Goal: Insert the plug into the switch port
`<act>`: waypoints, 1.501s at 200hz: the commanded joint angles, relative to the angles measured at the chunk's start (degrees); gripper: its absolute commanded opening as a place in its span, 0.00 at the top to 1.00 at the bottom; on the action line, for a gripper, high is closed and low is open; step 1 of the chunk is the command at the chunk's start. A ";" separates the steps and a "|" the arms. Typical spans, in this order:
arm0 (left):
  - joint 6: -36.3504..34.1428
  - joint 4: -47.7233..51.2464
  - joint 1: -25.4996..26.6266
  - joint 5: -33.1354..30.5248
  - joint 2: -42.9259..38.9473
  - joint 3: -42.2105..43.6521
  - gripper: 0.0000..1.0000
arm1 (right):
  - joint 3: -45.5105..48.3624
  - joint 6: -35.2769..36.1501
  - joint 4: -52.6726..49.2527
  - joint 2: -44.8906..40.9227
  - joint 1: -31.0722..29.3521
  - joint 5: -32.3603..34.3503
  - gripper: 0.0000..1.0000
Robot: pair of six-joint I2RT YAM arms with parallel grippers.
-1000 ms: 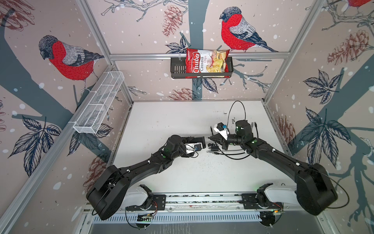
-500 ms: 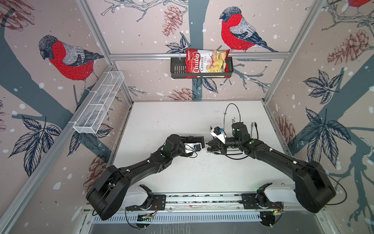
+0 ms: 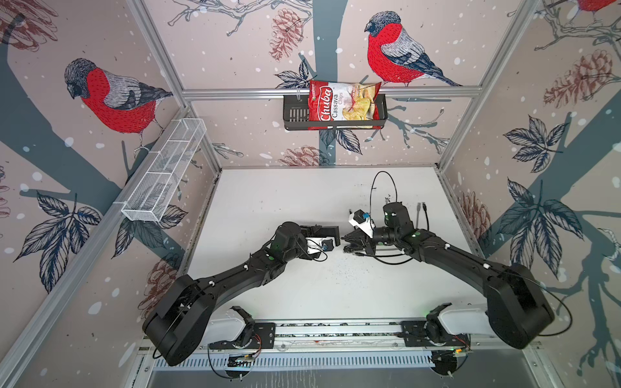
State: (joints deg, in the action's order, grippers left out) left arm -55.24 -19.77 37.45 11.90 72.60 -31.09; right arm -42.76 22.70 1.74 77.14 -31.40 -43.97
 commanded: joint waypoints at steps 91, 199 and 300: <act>-0.60 -1.97 0.07 1.13 -0.26 -0.30 1.00 | -1.18 0.99 0.33 1.38 -0.35 -2.14 1.00; -1.09 -2.07 0.07 0.74 -0.41 -0.28 1.00 | -0.99 1.45 -0.77 2.53 -1.05 -1.74 1.00; -1.70 -0.97 0.17 1.87 -1.02 -0.27 1.00 | -2.37 1.16 0.54 2.42 -0.97 -0.82 1.00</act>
State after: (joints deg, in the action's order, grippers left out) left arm -56.88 -17.72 37.39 10.87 72.01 -31.11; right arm -44.42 24.03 1.30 79.77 -32.21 -44.93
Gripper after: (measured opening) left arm 0.673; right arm 0.076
